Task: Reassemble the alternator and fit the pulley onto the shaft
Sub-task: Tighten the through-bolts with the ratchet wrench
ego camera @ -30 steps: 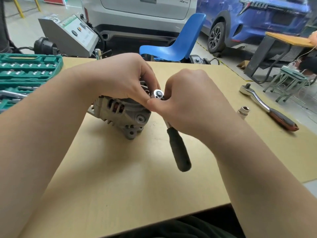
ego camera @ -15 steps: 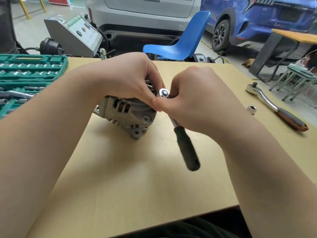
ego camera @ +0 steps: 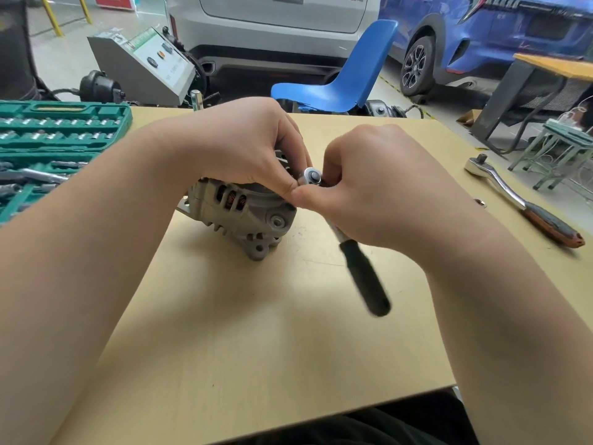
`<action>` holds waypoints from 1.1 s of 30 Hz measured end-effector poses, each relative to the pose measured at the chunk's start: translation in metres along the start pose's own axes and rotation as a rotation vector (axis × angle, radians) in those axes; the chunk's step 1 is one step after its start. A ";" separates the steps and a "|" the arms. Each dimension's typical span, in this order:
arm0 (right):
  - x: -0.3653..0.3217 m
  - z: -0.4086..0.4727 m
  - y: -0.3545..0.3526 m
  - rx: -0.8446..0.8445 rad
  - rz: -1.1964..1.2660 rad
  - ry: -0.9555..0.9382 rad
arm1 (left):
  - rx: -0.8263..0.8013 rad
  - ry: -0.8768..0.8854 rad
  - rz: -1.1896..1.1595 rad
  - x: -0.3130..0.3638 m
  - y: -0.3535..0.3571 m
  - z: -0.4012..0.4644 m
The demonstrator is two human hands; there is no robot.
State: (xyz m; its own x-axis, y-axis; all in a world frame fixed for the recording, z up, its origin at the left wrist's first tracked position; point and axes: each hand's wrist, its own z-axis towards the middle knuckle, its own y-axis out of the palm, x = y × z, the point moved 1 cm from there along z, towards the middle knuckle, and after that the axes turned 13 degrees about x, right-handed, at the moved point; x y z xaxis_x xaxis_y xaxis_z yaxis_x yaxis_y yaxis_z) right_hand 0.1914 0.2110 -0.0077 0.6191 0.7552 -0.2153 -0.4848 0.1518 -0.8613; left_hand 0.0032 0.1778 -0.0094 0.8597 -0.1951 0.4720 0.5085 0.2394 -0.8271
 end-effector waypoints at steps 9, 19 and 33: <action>0.005 0.007 -0.007 -0.055 -0.028 -0.087 | -0.035 -0.023 -0.011 0.003 -0.002 -0.001; 0.004 0.003 -0.004 -0.051 0.014 -0.012 | -0.054 -0.037 -0.182 -0.006 -0.009 -0.005; 0.000 0.005 0.000 0.014 -0.091 0.023 | -0.024 -0.048 -0.143 -0.005 -0.006 -0.002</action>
State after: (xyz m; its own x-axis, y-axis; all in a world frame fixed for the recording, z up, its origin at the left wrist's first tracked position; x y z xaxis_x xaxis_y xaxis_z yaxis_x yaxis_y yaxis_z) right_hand 0.1883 0.2143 -0.0057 0.6749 0.7232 -0.1466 -0.4340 0.2283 -0.8715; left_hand -0.0039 0.1754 -0.0070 0.7801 -0.1799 0.5993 0.6253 0.1899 -0.7570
